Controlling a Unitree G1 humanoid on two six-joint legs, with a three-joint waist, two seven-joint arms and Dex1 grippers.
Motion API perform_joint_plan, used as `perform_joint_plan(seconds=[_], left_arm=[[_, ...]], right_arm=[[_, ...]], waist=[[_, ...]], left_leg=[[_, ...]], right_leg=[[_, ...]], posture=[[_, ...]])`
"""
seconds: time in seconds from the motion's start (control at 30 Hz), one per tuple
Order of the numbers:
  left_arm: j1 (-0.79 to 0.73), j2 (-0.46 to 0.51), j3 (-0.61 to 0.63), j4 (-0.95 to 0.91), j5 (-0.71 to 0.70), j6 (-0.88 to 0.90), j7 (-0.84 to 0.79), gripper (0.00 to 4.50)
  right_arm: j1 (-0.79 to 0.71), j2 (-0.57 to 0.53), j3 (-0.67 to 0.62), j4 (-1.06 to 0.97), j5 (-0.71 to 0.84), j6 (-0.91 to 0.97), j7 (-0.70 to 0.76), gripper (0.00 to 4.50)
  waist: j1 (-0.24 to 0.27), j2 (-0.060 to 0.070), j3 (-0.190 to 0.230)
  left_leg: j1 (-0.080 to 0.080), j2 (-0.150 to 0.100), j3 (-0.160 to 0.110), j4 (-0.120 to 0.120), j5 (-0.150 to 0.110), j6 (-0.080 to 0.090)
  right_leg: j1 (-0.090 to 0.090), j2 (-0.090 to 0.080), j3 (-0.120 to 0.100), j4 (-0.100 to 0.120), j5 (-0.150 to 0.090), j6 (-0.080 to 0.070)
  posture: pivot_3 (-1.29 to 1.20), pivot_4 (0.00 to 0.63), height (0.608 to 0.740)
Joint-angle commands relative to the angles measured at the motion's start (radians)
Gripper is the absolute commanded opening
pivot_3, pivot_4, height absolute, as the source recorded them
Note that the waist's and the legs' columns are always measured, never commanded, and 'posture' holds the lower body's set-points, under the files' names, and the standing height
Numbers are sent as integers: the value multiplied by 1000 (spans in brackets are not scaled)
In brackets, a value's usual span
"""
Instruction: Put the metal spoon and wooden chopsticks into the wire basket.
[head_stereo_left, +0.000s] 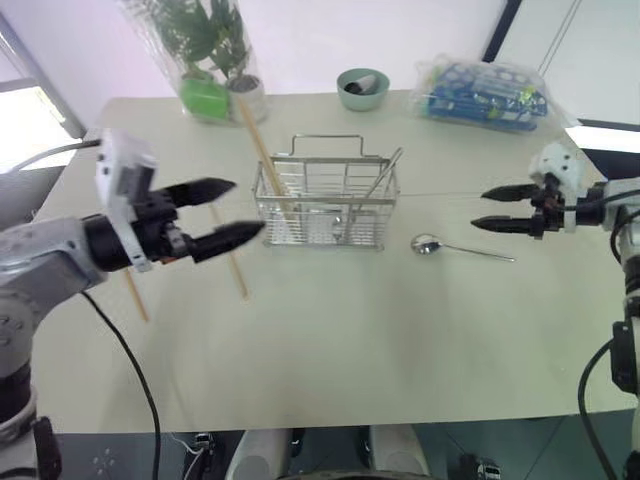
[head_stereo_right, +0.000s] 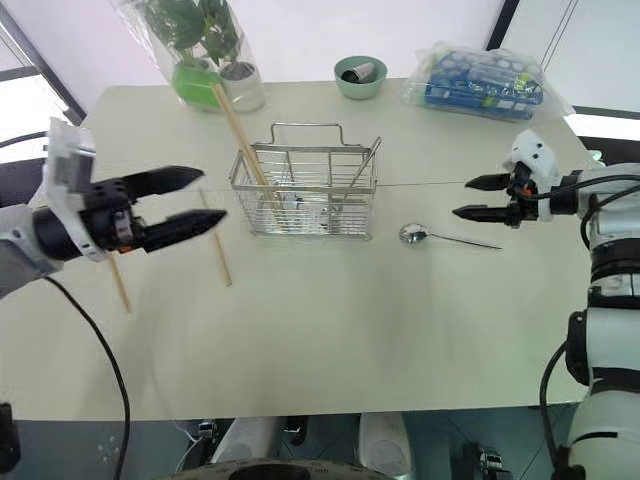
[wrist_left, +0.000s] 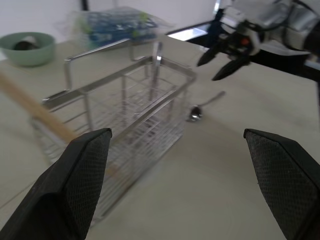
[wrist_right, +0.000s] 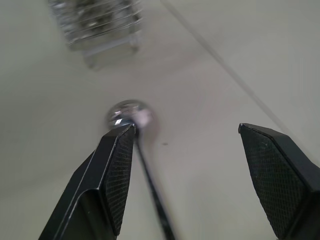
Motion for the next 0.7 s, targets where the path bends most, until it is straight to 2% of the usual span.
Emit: perform_joint_plan(seconds=[0.03, 0.2, 0.47, 0.57, 0.7], left_arm=[[-80, -13, -110, 3, 26, -17, -53, 4446], [-174, -68, -212, 22, 74, -31, -64, 4446], [-208, -82, -227, 3, 77, -16, -56, 4446], [-205, -79, -221, -4, 75, -13, -51, 4500], [-197, -74, -217, -11, 75, -11, -50, 4500]], right_arm=[[-63, 30, 36, 63, -52, -8, 44, 3401], [-94, 94, 71, 150, -120, -44, 9, 3401], [-97, 148, 102, 238, -202, -67, -63, 3401], [-98, 159, 88, 254, -198, -54, -70, 2518], [-98, 163, 78, 255, -192, -53, -57, 454]], waist=[[0, 0, 0], [-1, -2, 2], [0, -3, 3], [0, -3, 3], [0, -3, 3]], left_leg=[[0, 0, 0, 0, 0, 0], [0, 0, 0, -1, 1, -1], [0, 0, 0, -6, 2, -3], [1, 1, -1, -5, 3, -4], [2, 2, -1, -5, 4, -5]], right_leg=[[0, 0, 0, 0, 0, 0], [0, 1, 0, -1, 0, 0], [-2, 1, 0, -1, 2, 2], [-1, 2, 0, -1, 3, 1], [0, 3, 0, -1, 3, -1]], posture=[[0, 150, 687], [0, 150, 687], [0, 150, 687], [0, 150, 687], [0, 150, 687]])
